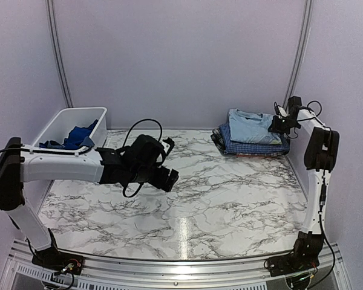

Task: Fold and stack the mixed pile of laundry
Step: Place the square-folded T-shirt at the corner of the board, then pick up the crumpled skirt and place it in the bin, then place the crumpled skirt at the center of the board, then adjust the crumpled skirt at the center of the board.

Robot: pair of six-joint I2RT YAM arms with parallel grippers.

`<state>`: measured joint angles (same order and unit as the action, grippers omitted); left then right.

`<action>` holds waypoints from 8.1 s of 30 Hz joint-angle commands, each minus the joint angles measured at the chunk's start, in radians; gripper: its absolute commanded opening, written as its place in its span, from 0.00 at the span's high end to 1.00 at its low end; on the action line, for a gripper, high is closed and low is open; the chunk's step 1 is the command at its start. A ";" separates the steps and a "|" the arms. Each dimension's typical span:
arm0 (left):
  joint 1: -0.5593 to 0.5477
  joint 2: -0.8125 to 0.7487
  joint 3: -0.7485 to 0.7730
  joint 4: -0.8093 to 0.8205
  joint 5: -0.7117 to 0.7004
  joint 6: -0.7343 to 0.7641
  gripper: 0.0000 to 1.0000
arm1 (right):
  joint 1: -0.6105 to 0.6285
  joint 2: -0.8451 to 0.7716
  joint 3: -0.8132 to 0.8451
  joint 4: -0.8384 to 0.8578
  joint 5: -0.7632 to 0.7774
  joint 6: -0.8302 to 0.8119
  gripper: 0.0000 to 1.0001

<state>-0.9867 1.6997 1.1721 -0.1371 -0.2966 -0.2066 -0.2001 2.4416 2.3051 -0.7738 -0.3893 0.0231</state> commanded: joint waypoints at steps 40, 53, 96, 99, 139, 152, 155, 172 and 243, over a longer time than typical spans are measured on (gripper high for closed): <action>0.387 -0.228 0.189 -0.172 0.227 -0.229 0.01 | 0.053 -0.584 -0.357 0.096 -0.098 0.073 0.02; 0.537 -0.334 0.294 -0.381 0.064 -0.218 0.01 | 0.197 -0.981 -0.752 0.153 -0.027 0.037 0.01; 1.058 0.544 1.185 -0.577 0.291 -0.170 1.00 | 0.141 -0.902 -0.885 0.251 -0.010 0.086 0.04; 1.058 0.489 1.217 -0.533 0.291 -0.187 1.00 | 0.114 -0.907 -0.887 0.268 -0.044 0.094 0.04; 0.567 0.166 1.285 0.238 0.711 -0.568 1.00 | 0.111 -1.101 -1.085 0.389 -0.328 0.189 0.03; 0.616 -0.200 0.421 0.165 0.713 -0.589 0.31 | 0.190 -1.129 -1.134 0.279 -0.315 0.118 0.05; 0.715 -0.331 0.035 0.038 0.551 -0.586 0.02 | 0.241 -1.141 -1.166 0.246 -0.317 0.096 0.08; 0.337 -0.147 -0.157 -0.302 0.381 -0.329 0.03 | 0.641 -1.009 -1.435 0.251 -0.235 0.113 0.27; 0.462 -0.029 -0.294 -0.207 0.544 -0.530 0.34 | 1.379 -0.842 -1.440 0.414 0.158 -0.418 0.44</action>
<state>-0.5293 1.6260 0.8772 -0.3687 0.2314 -0.7498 1.1576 1.5558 0.8597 -0.4145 -0.2863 -0.3622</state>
